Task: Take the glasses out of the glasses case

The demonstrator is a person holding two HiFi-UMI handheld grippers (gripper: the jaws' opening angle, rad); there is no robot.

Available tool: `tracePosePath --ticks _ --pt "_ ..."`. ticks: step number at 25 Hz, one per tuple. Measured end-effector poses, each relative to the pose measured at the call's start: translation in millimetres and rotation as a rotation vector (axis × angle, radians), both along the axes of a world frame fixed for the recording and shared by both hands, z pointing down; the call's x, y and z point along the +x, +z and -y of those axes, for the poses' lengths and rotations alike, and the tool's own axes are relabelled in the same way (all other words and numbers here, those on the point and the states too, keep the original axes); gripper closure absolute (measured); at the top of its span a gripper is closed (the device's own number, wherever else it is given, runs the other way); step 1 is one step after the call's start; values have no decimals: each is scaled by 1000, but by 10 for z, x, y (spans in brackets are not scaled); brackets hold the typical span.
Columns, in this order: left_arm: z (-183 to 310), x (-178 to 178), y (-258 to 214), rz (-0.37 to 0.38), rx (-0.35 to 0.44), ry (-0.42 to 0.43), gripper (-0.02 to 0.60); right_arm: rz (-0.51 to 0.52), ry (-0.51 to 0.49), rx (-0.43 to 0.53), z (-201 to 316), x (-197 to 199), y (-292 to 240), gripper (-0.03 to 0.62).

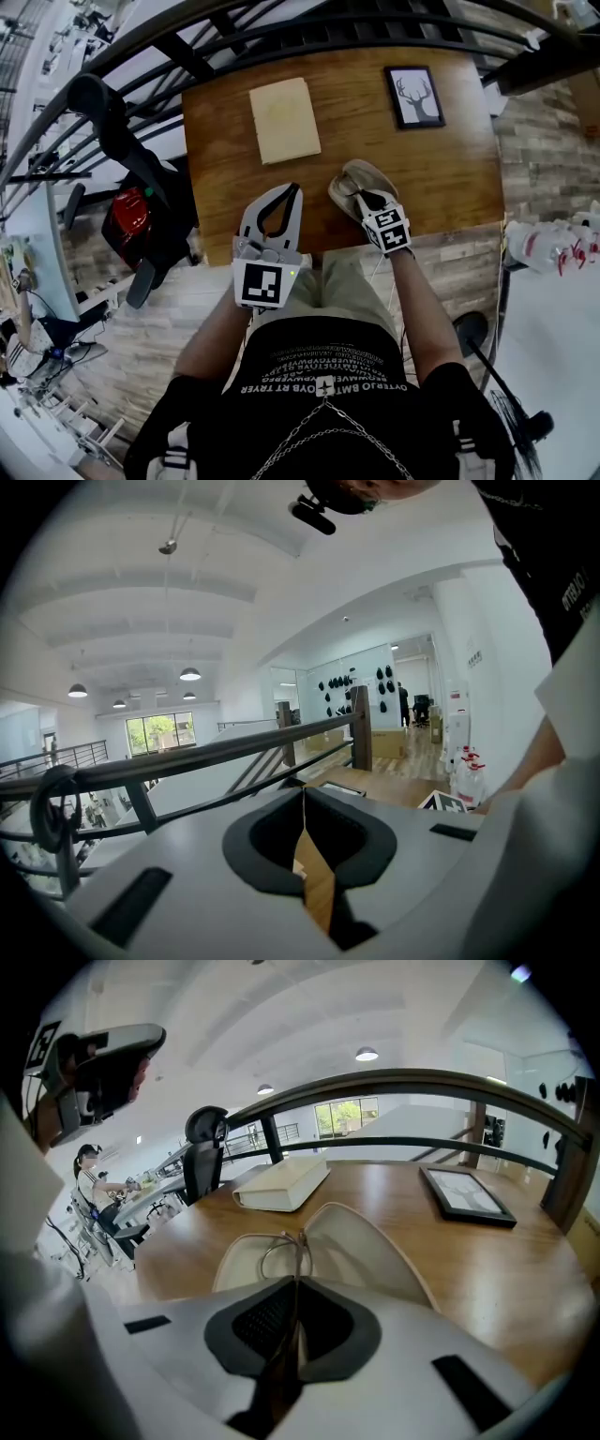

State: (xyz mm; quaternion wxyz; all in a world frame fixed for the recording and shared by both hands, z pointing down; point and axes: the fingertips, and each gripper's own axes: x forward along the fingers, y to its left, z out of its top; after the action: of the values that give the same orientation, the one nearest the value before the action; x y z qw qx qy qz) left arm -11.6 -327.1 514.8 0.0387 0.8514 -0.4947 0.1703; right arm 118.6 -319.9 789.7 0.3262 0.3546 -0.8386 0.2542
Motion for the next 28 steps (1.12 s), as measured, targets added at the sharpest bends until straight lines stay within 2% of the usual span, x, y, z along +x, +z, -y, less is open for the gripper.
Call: tracePosePath --ticks 6,9,13,28 --pt "-83 -102 -149 -5 15 -9 552 13 44 -19 -56 46 -85 569" --pt "-127 -178 -248 2 20 -10 552 42 82 12 -37 77 -301 569" --pt "-189 -227 -362 -26 7 -7 552 57 126 42 -82 151 -505 569" --pt "-303 -261 -929 -59 83 40 552 108 194 206 -245 233 -1459 569"
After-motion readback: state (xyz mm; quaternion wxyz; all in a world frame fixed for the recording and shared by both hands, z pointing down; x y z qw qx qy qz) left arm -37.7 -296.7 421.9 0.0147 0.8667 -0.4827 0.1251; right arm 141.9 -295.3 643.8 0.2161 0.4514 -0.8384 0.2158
